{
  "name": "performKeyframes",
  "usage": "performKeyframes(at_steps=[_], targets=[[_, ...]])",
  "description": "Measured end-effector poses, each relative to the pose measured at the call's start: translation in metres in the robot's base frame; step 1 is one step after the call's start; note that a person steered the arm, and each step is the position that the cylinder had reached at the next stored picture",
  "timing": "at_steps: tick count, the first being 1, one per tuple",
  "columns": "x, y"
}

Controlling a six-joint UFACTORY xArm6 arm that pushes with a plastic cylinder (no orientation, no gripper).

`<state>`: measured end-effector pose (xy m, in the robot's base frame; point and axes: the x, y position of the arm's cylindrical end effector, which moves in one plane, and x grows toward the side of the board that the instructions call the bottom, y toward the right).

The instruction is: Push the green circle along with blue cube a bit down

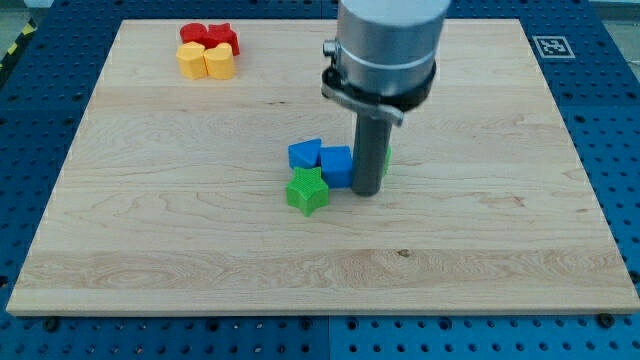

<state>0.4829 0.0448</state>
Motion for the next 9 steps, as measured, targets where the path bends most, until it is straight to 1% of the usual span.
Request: performKeyframes(at_steps=[1,2,3,4,5,6,7,8,9], targets=[[0.002,0.000],[0.009,0.062],[0.004,0.125],[-0.035,0.137],[-0.042,0.151],[-0.059,0.126],[-0.065,0.061],[-0.087,0.041],[-0.056,0.021]])
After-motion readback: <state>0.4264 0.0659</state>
